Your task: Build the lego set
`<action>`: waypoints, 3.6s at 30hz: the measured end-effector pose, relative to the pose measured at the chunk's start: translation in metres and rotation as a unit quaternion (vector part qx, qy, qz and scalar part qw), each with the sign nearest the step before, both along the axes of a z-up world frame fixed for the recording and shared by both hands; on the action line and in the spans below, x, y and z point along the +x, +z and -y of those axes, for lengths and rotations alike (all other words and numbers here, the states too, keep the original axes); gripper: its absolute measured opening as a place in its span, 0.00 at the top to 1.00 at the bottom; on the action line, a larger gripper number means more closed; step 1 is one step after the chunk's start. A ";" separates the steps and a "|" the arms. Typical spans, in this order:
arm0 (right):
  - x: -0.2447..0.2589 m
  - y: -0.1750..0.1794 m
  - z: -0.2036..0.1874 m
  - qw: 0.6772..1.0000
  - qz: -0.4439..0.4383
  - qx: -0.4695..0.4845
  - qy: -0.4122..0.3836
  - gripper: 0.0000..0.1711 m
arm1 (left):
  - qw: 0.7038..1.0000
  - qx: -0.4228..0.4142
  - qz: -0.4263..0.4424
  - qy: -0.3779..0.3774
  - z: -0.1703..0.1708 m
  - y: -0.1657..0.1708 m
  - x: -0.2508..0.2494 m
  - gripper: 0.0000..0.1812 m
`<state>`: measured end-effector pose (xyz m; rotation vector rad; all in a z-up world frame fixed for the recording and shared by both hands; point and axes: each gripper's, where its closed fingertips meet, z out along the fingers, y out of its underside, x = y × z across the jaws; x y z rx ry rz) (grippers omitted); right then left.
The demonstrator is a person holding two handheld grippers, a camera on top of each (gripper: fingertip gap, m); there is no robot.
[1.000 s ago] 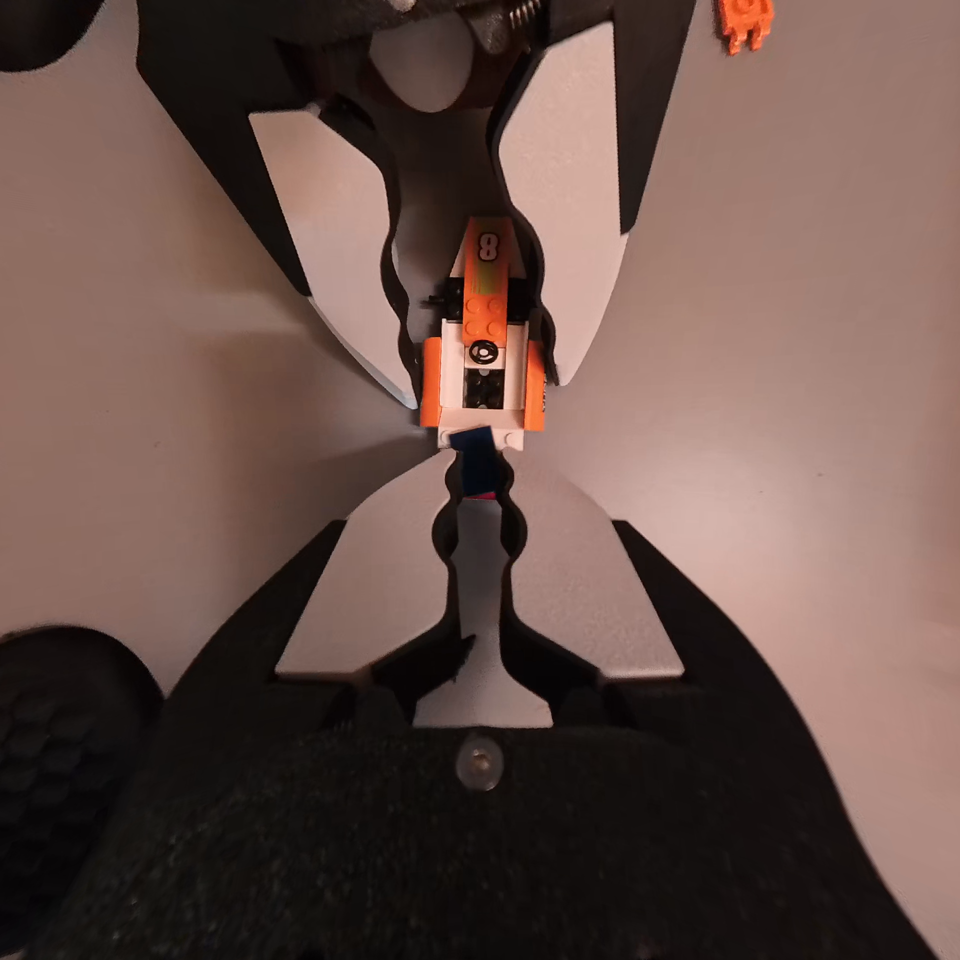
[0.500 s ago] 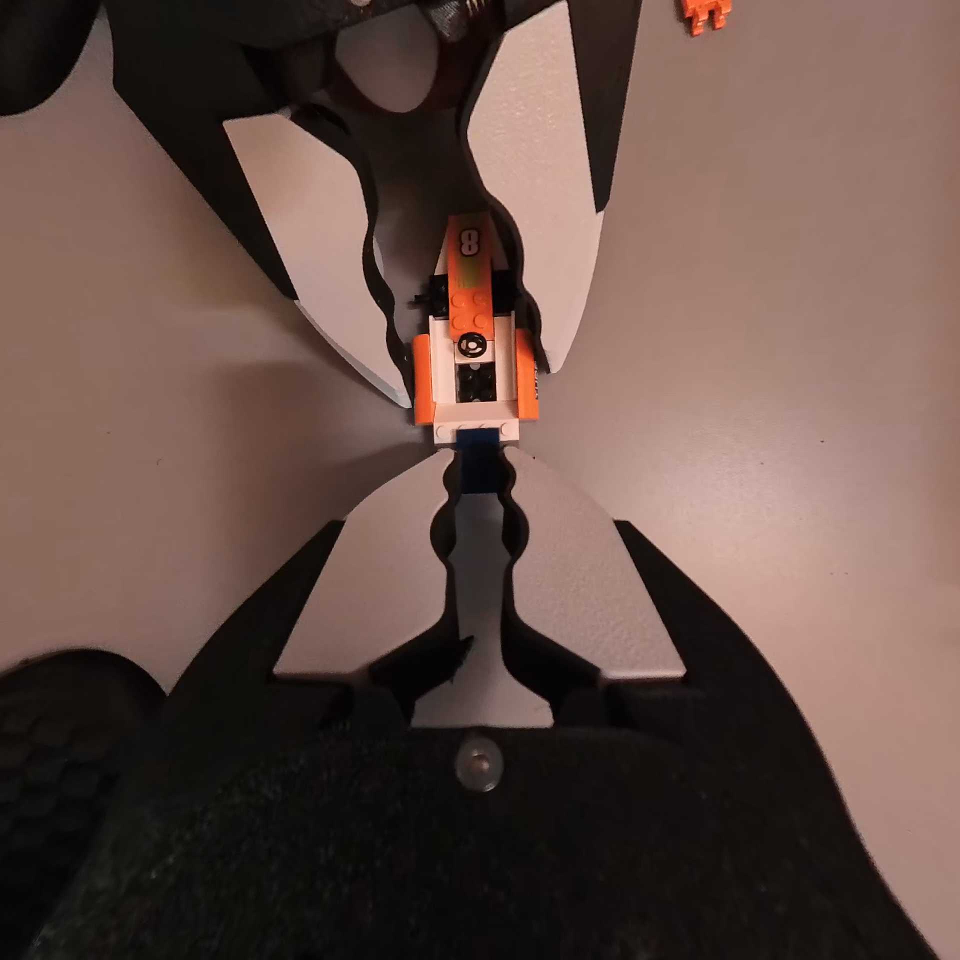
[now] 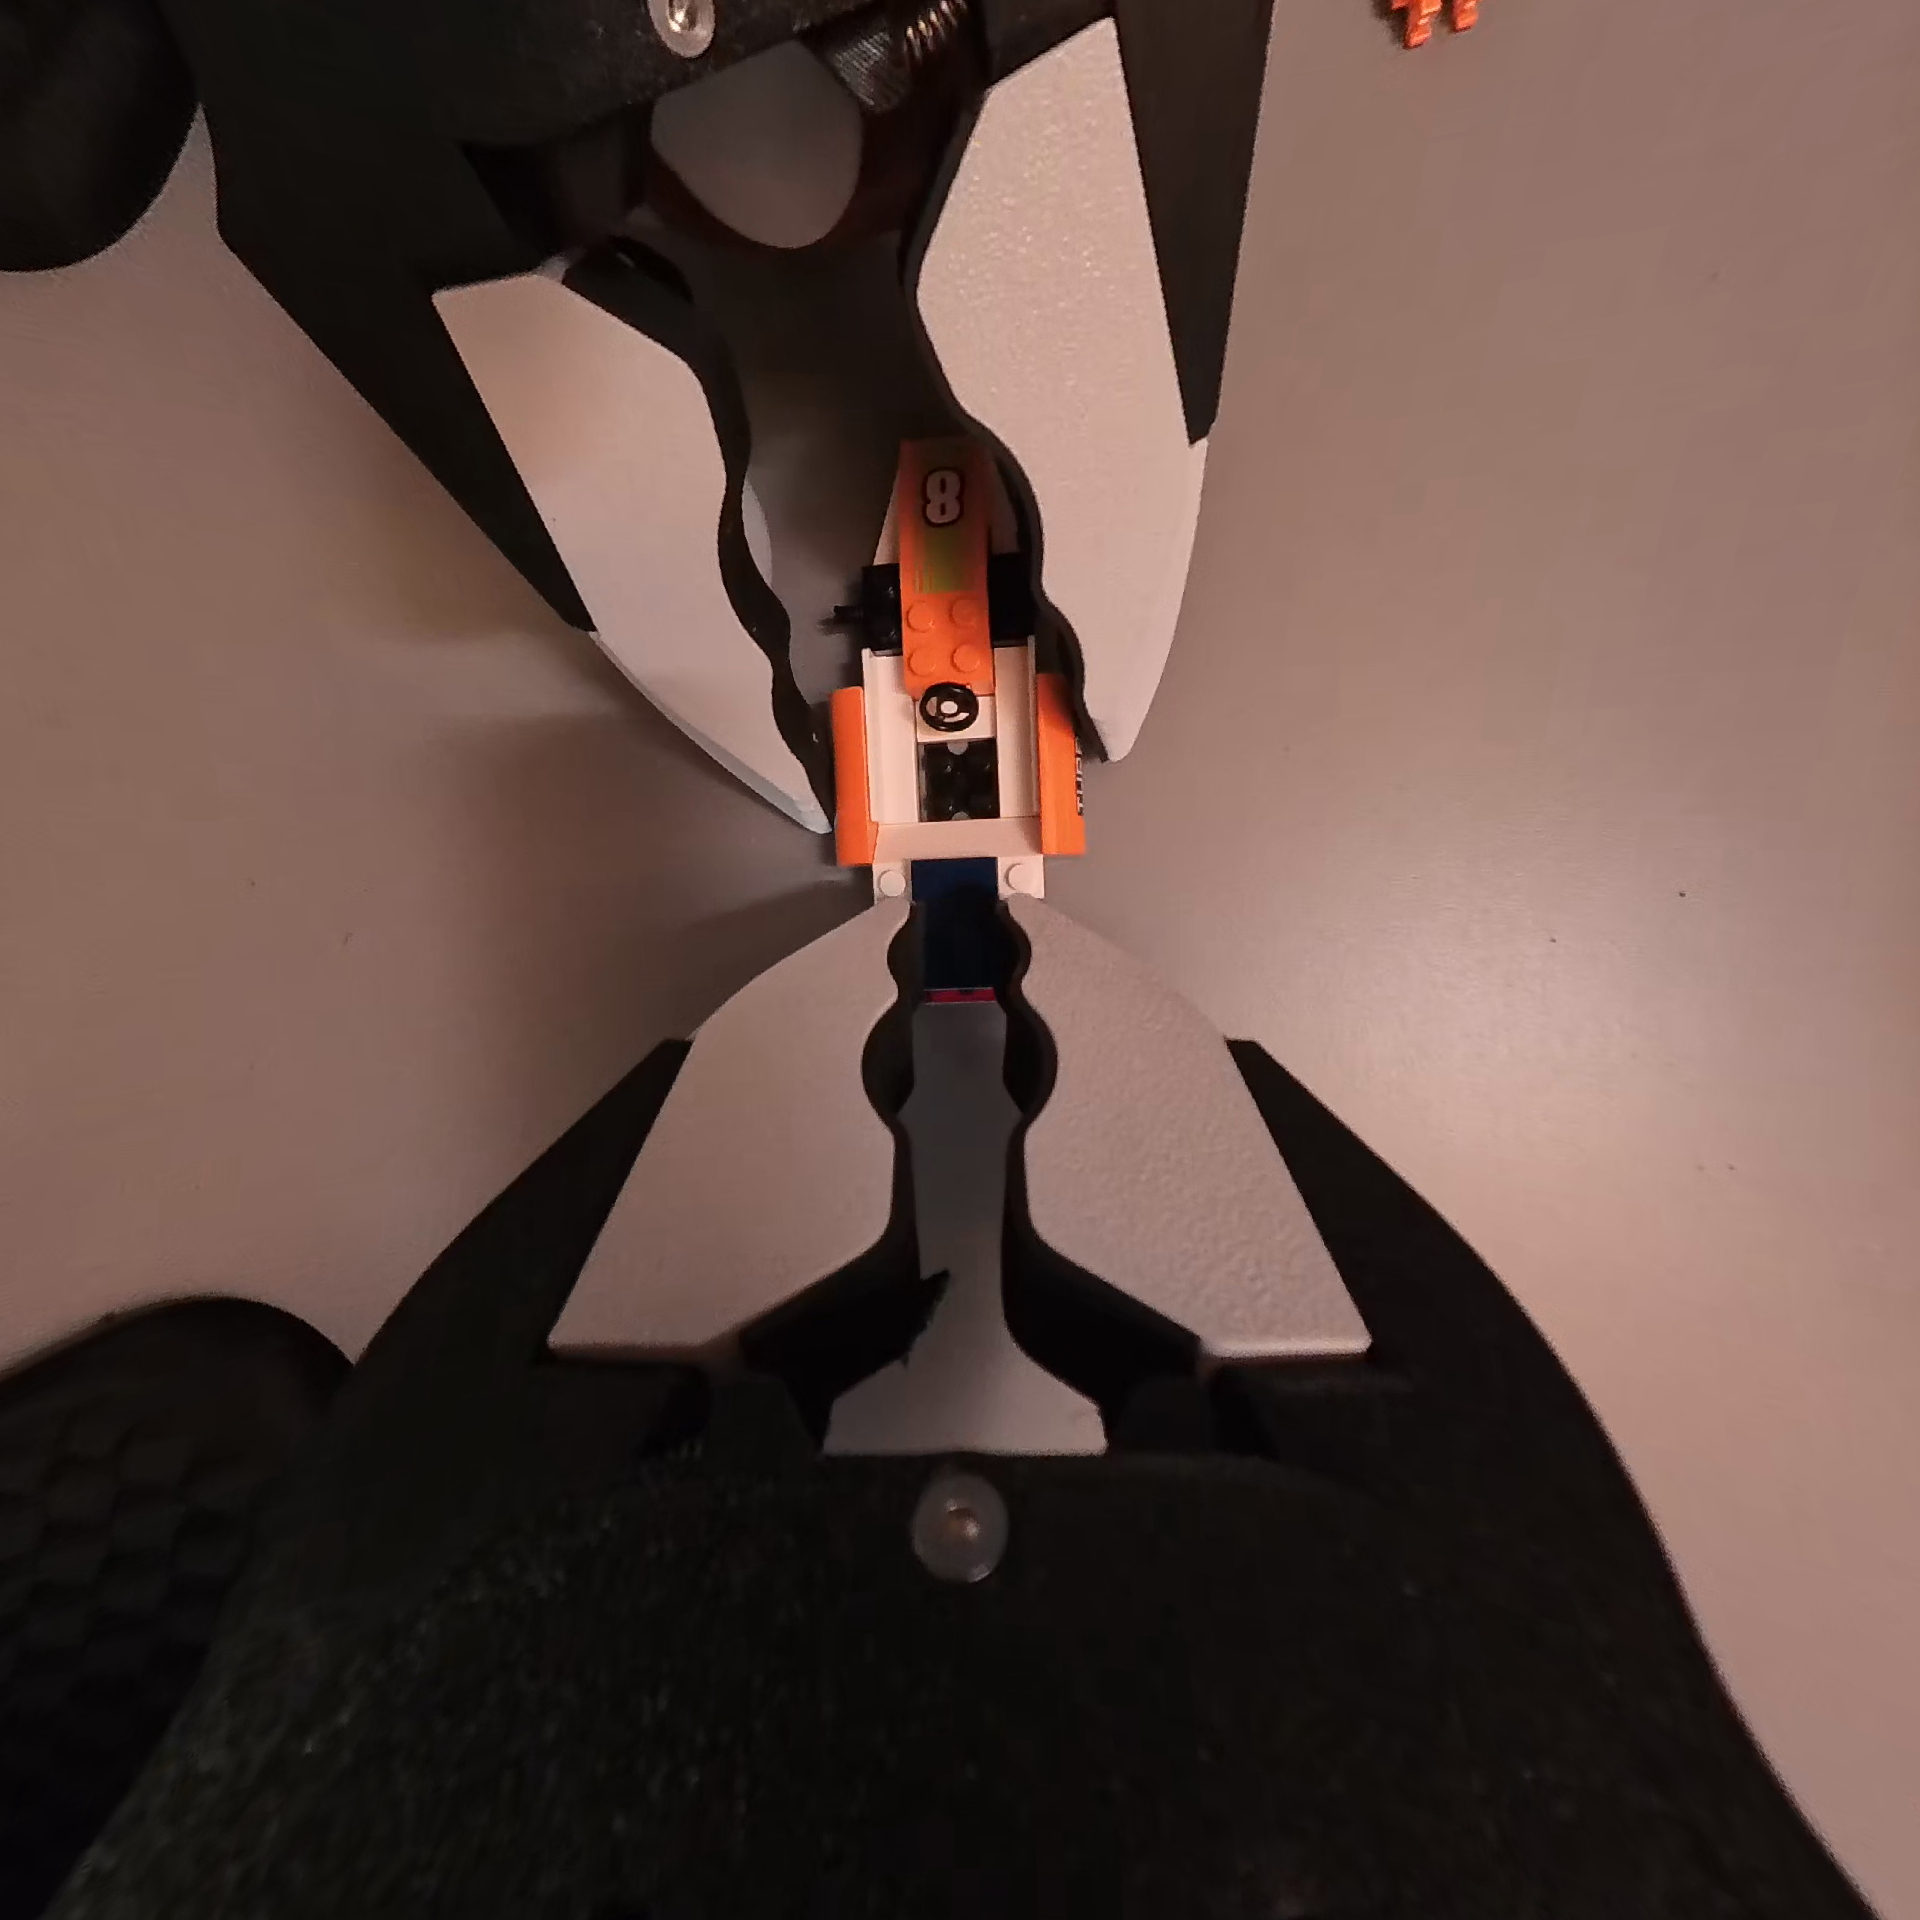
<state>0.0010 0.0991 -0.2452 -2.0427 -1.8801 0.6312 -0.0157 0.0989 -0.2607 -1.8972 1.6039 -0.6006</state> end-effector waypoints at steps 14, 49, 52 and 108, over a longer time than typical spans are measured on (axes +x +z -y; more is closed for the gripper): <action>0.009 0.023 -0.006 0.997 -0.055 -0.005 -0.046 0.90 | 1.000 0.012 -0.001 -0.014 0.003 0.002 0.001 0.72; -0.001 0.047 0.035 0.804 -0.327 -0.401 -0.292 0.85 | 0.992 0.090 -0.003 -0.084 0.031 0.059 0.006 0.72; -0.001 0.047 0.037 0.803 -0.333 -0.399 -0.291 0.87 | 0.991 0.098 -0.007 -0.096 0.034 0.058 0.006 0.73; 0.013 0.078 0.078 0.950 -0.237 0.201 -0.027 0.90 | 0.978 0.105 0.055 -0.171 0.076 0.078 0.033 0.90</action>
